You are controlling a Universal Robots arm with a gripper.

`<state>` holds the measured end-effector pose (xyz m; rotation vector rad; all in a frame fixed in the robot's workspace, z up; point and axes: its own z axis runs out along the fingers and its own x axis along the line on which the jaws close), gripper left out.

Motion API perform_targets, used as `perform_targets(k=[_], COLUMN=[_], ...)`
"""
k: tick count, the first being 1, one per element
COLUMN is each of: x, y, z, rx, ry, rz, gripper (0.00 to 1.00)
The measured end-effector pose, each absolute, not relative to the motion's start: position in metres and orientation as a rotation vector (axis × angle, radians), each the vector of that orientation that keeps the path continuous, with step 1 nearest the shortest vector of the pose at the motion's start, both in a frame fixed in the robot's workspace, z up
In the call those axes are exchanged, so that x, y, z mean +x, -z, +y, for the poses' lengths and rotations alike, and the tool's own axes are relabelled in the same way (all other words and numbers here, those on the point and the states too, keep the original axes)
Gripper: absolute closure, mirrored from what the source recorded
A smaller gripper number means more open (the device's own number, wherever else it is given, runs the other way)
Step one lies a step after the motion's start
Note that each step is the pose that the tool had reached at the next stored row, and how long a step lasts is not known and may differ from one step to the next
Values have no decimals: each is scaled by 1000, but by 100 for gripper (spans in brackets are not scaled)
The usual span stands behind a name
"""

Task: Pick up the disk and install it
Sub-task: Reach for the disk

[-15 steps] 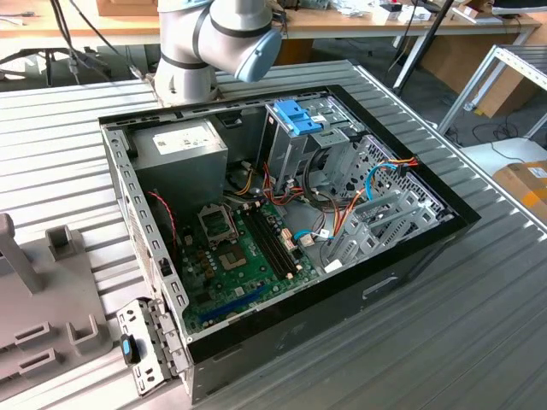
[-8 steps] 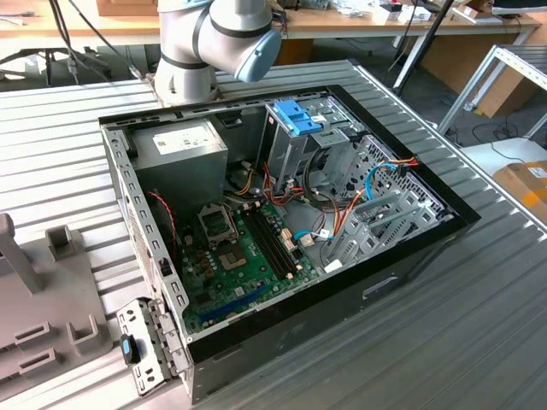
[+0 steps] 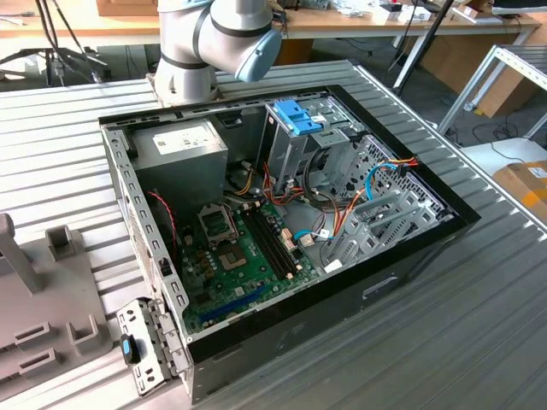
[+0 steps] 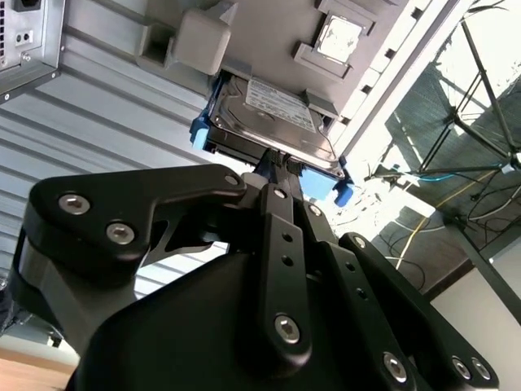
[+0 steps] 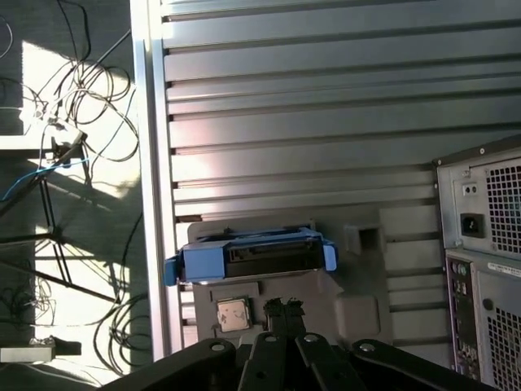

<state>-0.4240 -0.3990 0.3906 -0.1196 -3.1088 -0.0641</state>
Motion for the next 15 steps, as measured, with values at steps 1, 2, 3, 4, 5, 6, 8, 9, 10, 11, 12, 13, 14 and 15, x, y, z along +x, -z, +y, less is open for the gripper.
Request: perform_targets(k=[1,2,3,4,5,6,8,9,10,11,12,13,14,15], x=[-431,-435,-438,-440,-445,-447,-451,-454,-456,-458,-459,-459,-460,-460], y=[-390,-390,-390,-390,-390,-390,-389,-389,-389,-389,-389,-388,-388,-388], z=[-399,-399,-399,-399,-399,-399,-399,-399,-398,-397,-395,-392,-388,-387], rx=[-120,-120,-120,-120,-120,-120,-120,-120,-120,-120,-120,-120,-120,-120], ry=[64,64,64,64,64,64,64,64,64,64,64,64,64,64], rz=[-3109,-3109,-3109,-3109,-3109,-3109,-3109,-3109,-3109,-3109,-3109,-3109,-3109,-3109], gripper=[89,89,89,89,89,89,89,89,89,89,89,89,89,89])
